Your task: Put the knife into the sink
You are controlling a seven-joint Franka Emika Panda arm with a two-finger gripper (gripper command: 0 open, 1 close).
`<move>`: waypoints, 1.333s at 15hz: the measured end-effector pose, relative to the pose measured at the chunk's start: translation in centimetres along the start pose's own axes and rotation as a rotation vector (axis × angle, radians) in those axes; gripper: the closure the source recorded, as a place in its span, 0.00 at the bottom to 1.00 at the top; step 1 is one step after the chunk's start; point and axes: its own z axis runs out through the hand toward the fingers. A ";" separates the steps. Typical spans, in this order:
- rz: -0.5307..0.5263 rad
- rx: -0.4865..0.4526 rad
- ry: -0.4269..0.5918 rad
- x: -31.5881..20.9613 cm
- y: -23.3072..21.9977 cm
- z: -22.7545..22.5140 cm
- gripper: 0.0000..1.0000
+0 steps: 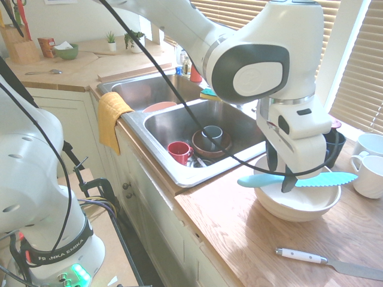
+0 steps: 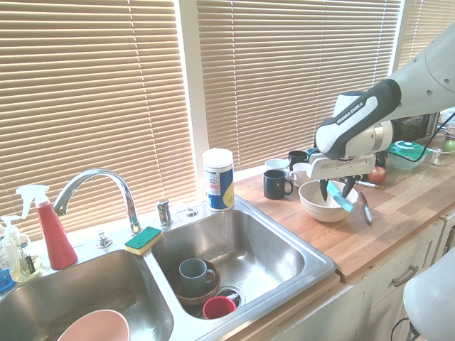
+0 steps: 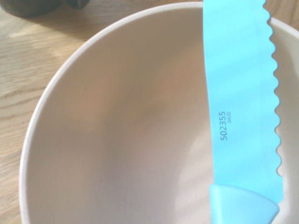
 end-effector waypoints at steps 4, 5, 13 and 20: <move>-0.001 -0.002 -0.001 0.1 -0.1 0.4 1.00; -0.002 -0.002 -0.001 0.1 -0.1 0.5 1.00; -0.039 0.000 -0.058 0.3 0.0 0.1 1.00; -0.077 0.009 -0.074 1.0 0.1 -3.8 1.00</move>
